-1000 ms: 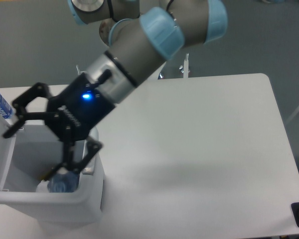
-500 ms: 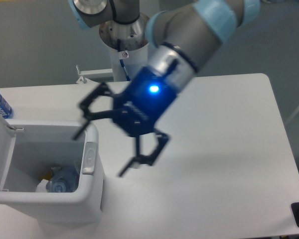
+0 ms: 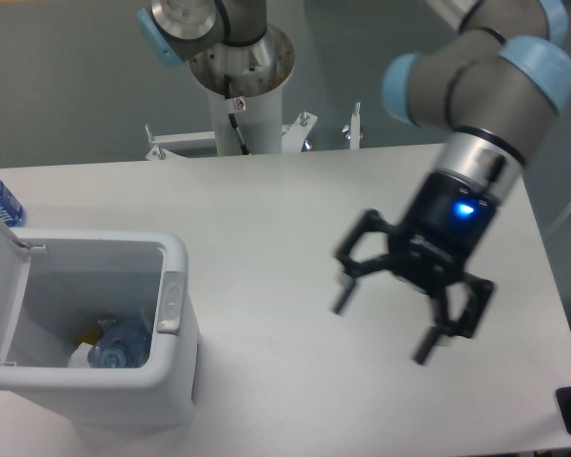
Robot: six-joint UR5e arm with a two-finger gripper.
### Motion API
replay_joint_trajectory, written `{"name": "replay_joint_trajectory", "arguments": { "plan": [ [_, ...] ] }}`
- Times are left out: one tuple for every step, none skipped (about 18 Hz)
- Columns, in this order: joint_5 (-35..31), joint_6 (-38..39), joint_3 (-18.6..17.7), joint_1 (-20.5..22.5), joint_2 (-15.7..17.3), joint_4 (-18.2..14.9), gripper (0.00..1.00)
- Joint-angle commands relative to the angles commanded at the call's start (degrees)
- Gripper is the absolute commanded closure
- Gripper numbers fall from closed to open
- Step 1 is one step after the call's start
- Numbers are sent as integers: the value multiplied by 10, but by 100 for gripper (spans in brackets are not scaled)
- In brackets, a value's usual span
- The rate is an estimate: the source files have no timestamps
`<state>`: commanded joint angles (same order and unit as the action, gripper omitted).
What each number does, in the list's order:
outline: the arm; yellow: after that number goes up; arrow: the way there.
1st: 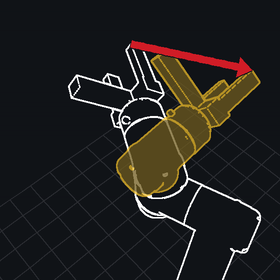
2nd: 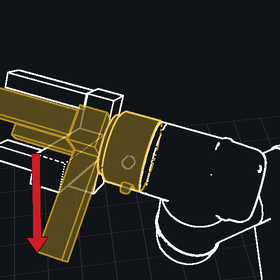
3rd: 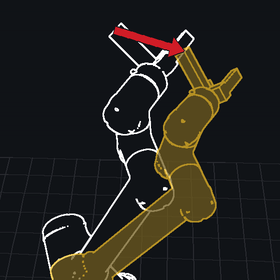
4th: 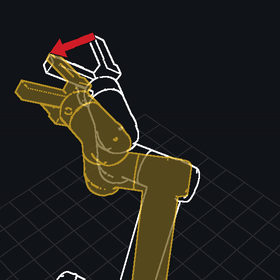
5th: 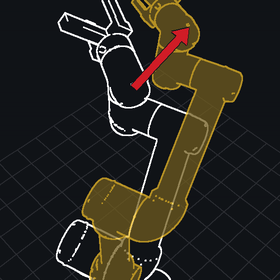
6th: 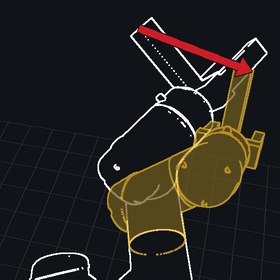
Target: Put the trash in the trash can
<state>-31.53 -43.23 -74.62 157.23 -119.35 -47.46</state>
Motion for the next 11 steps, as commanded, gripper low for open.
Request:
{"name": "replay_joint_trajectory", "arguments": {
  "plan": [
    [-25, -10, 0, 4, -4, -1, 0],
    [-54, -17, 1, 4, -5, -1, 0],
    [-87, -25, 1, 4, -7, -1, 0],
    [-123, -30, 0, 3, -7, -1, 0],
    [-158, -33, 1, 2, -8, -2, 0],
    [-185, -36, 0, 0, -8, -2, 0],
    [-203, -45, 0, -2, -8, -2, 0],
    [-215, -55, -2, -3, -8, -3, 0],
    [-223, -66, -4, -3, -8, -3, 0],
    [-230, -79, -7, -3, -7, -3, 0],
    [-241, -91, -12, -3, -6, -3, 0]
  ]
}}
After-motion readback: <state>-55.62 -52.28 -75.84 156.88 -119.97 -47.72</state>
